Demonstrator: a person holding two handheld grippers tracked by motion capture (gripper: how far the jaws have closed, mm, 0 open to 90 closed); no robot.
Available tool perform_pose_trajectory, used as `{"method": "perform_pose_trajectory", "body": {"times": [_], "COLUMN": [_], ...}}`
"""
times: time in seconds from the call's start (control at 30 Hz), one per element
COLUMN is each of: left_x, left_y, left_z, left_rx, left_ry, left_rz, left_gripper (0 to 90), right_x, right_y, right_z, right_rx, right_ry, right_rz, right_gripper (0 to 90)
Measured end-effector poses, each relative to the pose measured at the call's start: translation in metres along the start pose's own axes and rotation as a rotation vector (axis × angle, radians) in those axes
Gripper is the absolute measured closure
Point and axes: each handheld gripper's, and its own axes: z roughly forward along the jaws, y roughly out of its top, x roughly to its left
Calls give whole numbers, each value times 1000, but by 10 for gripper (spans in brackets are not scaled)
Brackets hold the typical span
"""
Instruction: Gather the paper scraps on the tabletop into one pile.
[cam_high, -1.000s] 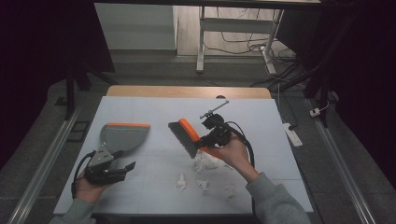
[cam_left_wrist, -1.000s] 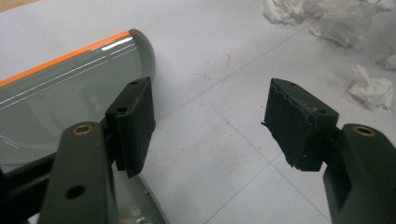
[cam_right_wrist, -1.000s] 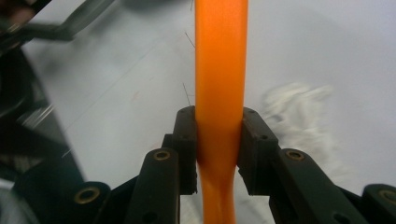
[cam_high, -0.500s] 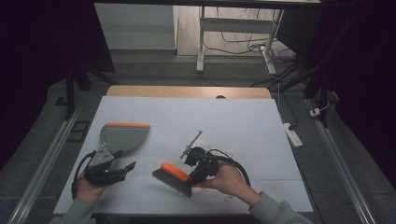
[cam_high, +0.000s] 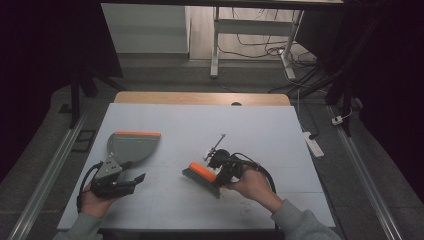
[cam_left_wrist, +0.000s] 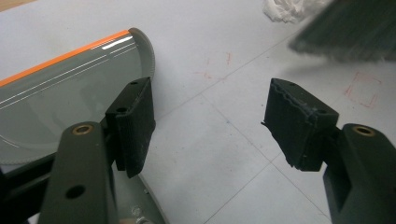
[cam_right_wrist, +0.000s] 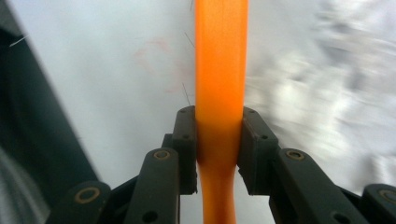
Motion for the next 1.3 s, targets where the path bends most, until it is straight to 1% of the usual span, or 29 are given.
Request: {"method": "perform_pose_trajectory", "body": {"times": [0.03, 0.1, 0.13, 0.2, 0.23, 0.33, 0.4, 0.43, 0.5, 0.6, 0.63, 0.7, 0.77, 0.83, 0.9, 0.97, 1.0, 1.07, 1.1, 1.13, 1.17, 1.2, 1.23, 1.27, 1.3], "left_x": [0, 0, 0, 0, -1, -2, -2, -1, -1, -1, -2, -2, -2, -2, -3, -4, -4, -3, -3, -3, -3, -2, -2, -2, -2], "left_y": [0, 0, 0, 0, 0, 1, 1, 1, 1, 1, 1, 1, 2, 2, 3, 3, 3, 2, 2, 2, 2, 2, 2, 2, 2], "left_z": [0, 0, 0, 1, 1, 0, 0, 1, 2, 3, 3, 4, 5, 6, 7, 7, 7, 6, 6, 6, 6, 6, 6, 6, 6], "left_rx": [0, 1, 2, 1, 1, -1, 0, 1, 3, 6, 8, 11, 15, 18, 20, 19, 18, 17, 17, 17, 18, 18, 17, 17, 17], "left_ry": [0, 1, 1, 1, 1, 0, -1, -2, -3, -7, -8, -9, -12, -14, -15, -14, -13, -12, -12, -11, -11, -11, -11, -12, -12], "left_rz": [1, 0, -1, -1, -1, 3, 3, 3, 1, -3, -3, -4, -5, -3, 1, 2, 1, -1, -1, -1, -1, -1, -2, -2, -2], "left_gripper": [340, 340, 340, 340, 340, 340, 339, 339, 339, 337, 336, 333, 332, 332, 332, 332, 332, 332, 332, 332, 333, 333, 333, 333, 334], "right_x": [-4, -10, -12, -14, -14, -14, -16, -16, -17, -15, -14, -7, 0, 6, 12, 17, 19, 22, 23, 21, 20, 17, 14, 10, 6], "right_y": [-2, -7, -9, -14, -17, -27, -37, -43, -56, -75, -81, -93, -101, -106, -109, -109, -108, -104, -101, -99, -96, -93, -89, -85, -82], "right_z": [-2, -11, -18, -34, -42, -58, -65, -68, -69, -67, -65, -61, -57, -55, -53, -47, -43, -36, -34, -32, -30, -29, -28, -27, -26], "right_rx": [-8, -25, -58, -122, -143, -177, -191, -188, -170, -120, -101, -55, -15, 1, 3, 28, 43, 65, 65, 59, 63, 61, 54, 57, 48], "right_ry": [-10, -17, -12, 12, 20, 23, 34, 39, 34, 28, 33, 43, 37, 39, 42, 60, 52, 18, -11, -26, -18, -32, -51, -50, -58], "right_rz": [11, 17, 18, 30, 28, 16, 11, 14, 6, -18, -29, -55, -90, -118, -160, -197, -222, -250, -260, -279, -268, -285, -283, -283, -285], "right_gripper": [706, 706, 706, 706, 706, 706, 706, 706, 706, 706, 706, 706, 706, 706, 706, 706, 706, 706, 706, 706, 706, 707, 706, 706, 706]}}
